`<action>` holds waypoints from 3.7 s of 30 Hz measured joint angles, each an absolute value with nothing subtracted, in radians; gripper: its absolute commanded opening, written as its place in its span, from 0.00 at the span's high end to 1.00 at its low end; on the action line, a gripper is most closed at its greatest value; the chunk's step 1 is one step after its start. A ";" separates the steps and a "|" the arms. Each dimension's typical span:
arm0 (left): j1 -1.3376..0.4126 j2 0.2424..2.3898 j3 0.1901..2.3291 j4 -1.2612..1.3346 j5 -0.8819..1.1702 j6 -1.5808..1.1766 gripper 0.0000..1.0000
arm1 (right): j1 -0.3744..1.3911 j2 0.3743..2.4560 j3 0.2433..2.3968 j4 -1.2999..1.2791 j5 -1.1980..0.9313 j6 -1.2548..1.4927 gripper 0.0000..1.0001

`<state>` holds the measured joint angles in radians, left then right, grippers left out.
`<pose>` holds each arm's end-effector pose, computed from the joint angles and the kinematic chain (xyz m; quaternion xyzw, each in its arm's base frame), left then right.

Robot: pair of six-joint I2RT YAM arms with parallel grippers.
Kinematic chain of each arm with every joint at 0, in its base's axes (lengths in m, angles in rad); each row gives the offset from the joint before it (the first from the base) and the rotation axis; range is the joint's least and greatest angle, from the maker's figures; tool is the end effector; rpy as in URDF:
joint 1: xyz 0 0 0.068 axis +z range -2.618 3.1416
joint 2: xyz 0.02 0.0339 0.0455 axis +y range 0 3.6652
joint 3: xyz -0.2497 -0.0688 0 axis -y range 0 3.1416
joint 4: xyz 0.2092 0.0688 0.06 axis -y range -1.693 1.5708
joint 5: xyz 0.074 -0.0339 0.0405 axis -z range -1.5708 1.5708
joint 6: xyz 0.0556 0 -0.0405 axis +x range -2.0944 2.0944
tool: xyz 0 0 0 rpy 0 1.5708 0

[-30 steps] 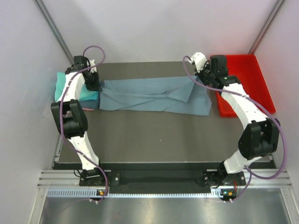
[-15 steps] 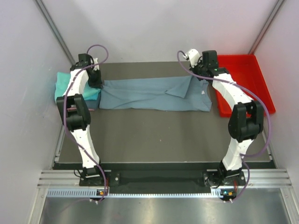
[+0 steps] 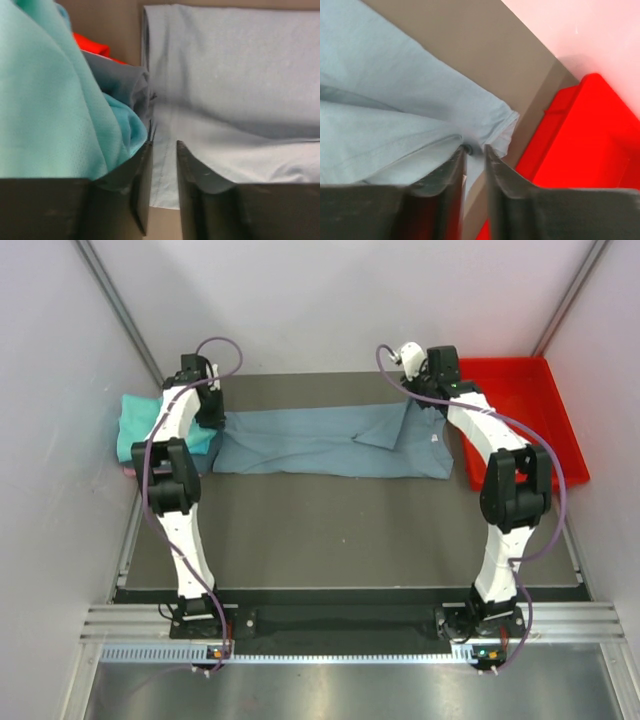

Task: Fold and stack the t-shirts
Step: Fold the tshirt

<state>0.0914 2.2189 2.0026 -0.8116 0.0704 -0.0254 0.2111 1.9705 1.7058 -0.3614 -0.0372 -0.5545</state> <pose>0.4533 0.0376 0.2154 -0.0468 0.9617 -0.0250 0.2689 0.4296 0.0942 0.2708 -0.3404 0.8227 -0.0614 0.4510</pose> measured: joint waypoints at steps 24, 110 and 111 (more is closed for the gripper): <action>0.033 2.002 1.564 -0.730 0.189 -0.093 0.62 | 0.283 1.851 1.555 -0.369 -0.104 -0.380 0.46; 0.066 1.853 1.412 -0.707 0.068 -0.080 0.51 | 0.397 1.974 1.610 -0.295 0.119 -0.317 0.40; 0.067 1.831 1.420 -0.712 0.071 -0.076 0.51 | 0.387 1.925 1.584 -0.309 0.118 -0.290 0.40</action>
<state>0.0669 1.8313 1.4200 -0.7124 0.0711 -0.0765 0.3870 1.9255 1.5845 -0.3092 0.1177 -0.2897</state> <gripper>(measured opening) 0.477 0.596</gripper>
